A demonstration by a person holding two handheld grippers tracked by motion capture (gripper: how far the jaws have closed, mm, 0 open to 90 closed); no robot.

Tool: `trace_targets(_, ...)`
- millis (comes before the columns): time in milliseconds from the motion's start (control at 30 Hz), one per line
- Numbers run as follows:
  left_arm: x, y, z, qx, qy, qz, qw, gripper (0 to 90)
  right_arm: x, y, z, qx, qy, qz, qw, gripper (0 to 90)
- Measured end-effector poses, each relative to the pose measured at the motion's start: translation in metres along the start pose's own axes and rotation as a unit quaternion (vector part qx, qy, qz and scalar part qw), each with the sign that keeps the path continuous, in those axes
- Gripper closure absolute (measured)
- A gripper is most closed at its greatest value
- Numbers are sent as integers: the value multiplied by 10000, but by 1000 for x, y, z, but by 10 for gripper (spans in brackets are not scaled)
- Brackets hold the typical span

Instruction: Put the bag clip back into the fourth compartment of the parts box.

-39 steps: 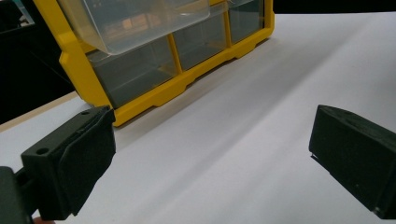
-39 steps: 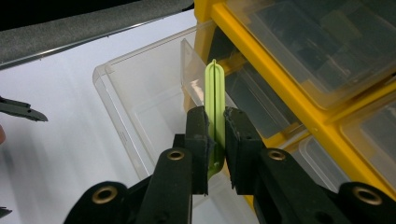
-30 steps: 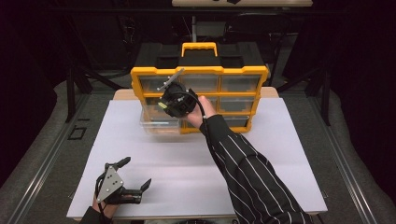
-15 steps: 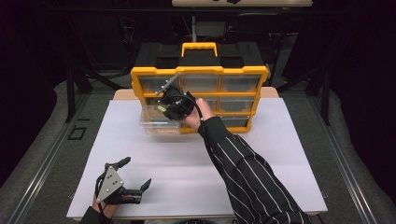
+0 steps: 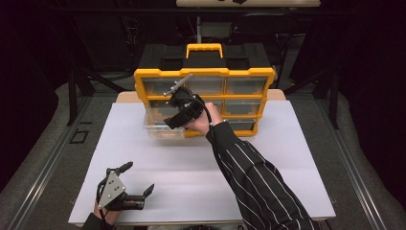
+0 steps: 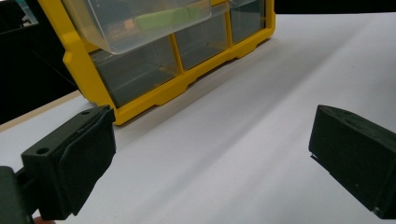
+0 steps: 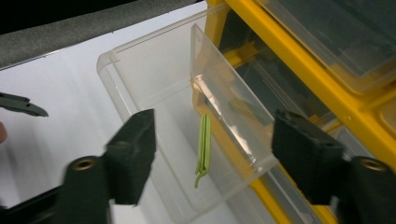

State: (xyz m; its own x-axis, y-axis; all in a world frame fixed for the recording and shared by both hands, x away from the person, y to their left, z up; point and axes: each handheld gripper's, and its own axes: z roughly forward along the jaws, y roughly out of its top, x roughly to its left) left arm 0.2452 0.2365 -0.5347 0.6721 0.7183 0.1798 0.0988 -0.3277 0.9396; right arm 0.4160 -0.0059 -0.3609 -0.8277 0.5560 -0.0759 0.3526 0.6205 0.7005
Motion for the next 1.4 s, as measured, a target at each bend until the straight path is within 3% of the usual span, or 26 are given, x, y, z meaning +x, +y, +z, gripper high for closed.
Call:
trace_targets(500,-1,0,1,29,41,27,10000,8,-6,-37,-18,-39,60,102,9999,5)
trace_targets(900,-1,0,1,6,52,12,10000,8,-8,-67,-30,-130,-60,161,9998,0)
trace_targets(1100,-1,0,0,-6,48,-2,10000,8,-7,-89,-35,-200,-123,127,9996,0)
trace_targets(1400,-1,0,1,14,42,11,10000,8,-4,-124,-50,-407,-316,276,9983,0)
